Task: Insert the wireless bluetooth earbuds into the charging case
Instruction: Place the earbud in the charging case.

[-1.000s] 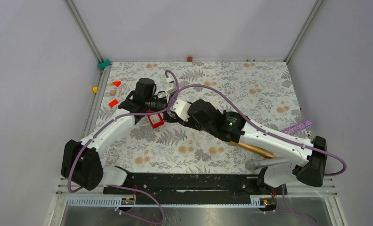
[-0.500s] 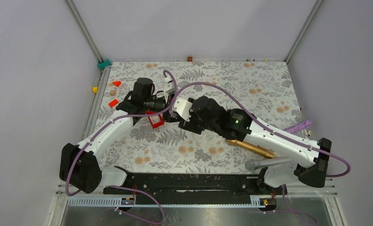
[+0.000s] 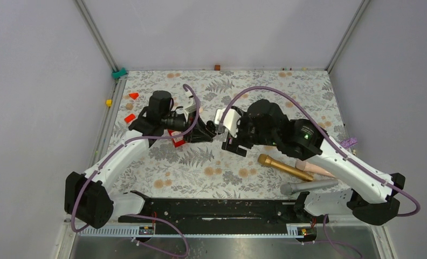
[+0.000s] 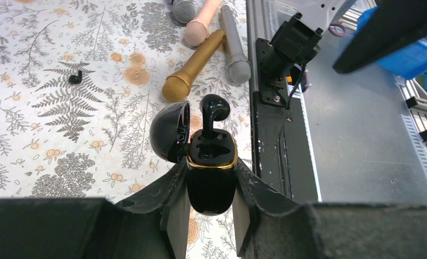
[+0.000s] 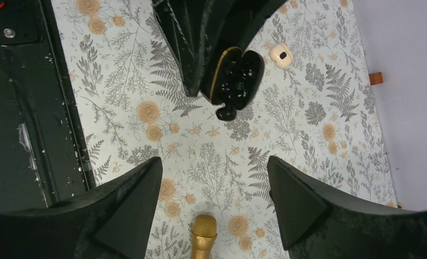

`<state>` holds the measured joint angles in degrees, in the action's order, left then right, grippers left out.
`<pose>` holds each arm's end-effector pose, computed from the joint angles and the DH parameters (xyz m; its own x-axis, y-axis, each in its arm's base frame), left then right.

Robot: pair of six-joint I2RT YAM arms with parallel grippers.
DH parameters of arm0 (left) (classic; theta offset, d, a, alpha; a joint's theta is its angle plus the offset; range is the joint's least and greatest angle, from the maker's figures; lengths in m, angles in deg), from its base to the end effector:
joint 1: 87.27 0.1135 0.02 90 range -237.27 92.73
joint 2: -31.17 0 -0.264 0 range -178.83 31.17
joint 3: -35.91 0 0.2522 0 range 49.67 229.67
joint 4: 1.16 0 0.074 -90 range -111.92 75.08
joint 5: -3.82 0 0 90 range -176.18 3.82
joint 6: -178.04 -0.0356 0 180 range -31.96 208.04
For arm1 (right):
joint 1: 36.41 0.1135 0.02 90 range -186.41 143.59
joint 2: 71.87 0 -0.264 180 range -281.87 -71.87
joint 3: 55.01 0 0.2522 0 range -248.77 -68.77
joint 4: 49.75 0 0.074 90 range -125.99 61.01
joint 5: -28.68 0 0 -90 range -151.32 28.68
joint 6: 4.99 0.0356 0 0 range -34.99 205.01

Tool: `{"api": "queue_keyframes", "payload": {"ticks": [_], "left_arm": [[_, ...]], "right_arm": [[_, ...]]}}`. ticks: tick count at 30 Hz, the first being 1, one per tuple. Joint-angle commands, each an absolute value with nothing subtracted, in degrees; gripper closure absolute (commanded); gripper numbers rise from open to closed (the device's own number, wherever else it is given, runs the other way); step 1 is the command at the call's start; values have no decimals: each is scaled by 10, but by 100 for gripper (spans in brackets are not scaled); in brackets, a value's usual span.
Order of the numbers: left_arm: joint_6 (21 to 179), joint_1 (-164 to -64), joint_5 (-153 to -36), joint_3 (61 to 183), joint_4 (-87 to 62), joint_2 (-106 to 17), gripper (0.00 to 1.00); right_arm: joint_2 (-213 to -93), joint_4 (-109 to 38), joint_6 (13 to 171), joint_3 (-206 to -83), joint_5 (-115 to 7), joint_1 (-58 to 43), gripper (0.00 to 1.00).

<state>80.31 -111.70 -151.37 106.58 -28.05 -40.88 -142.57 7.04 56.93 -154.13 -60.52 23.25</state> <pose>0.2316 -0.1407 0.3165 -0.3061 0.2010 -0.9305 0.9512 0.0246 -0.3075 0.1264 0.2169 0.4306 0.1974 -0.5946 -0.7794 -0.8798 0.2432 -0.4083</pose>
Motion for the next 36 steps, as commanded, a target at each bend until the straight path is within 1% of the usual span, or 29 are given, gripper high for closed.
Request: {"api": "queue_keyframes", "payload": {"ticks": [1, 4, 6, 10, 12, 15, 17, 20, 23, 26, 33, 36], "left_arm": [[764, -1115, -1579, 1052, -254, -372, 100], [683, -1115, -1615, 1062, -307, -355, 100], [587, -1115, -1624, 1086, -386, -345, 100], [496, -1115, -1652, 1120, -485, -350, 100], [493, -1115, -1682, 1123, -495, -362, 100], [496, -1119, -1713, 1112, -497, -377, 100], [488, -1122, -1714, 1099, -497, -382, 100], [484, -1125, -1722, 1091, -496, -394, 100], [492, -1125, -1734, 1093, -497, -409, 100], [492, -1127, -1736, 1091, -497, -418, 100], [494, -1136, -1734, 1086, -497, -430, 100], [492, -1141, -1730, 1084, -496, -431, 100]], "right_arm": [[-1388, 99, 529, -1566, -538, 203, 17], [-1377, 96, 494, -1554, -541, 186, 5], [-1378, 96, 477, -1548, -538, 177, 4], [-1370, 82, 424, -1517, -517, 170, 4], [-1367, 82, 382, -1501, -500, 170, 1], [-1363, 87, 322, -1486, -477, 170, 1], [-1360, 93, 294, -1486, -464, 171, 1], [-1359, 118, 276, -1508, -427, 170, 5], [-1364, 149, 245, -1525, -366, 170, 15], [-1369, 158, 211, -1524, -317, 171, 19], [-1407, 129, 195, -1533, -297, 171, 36], [-1423, 119, 209, -1544, -294, 173, 38]]}}
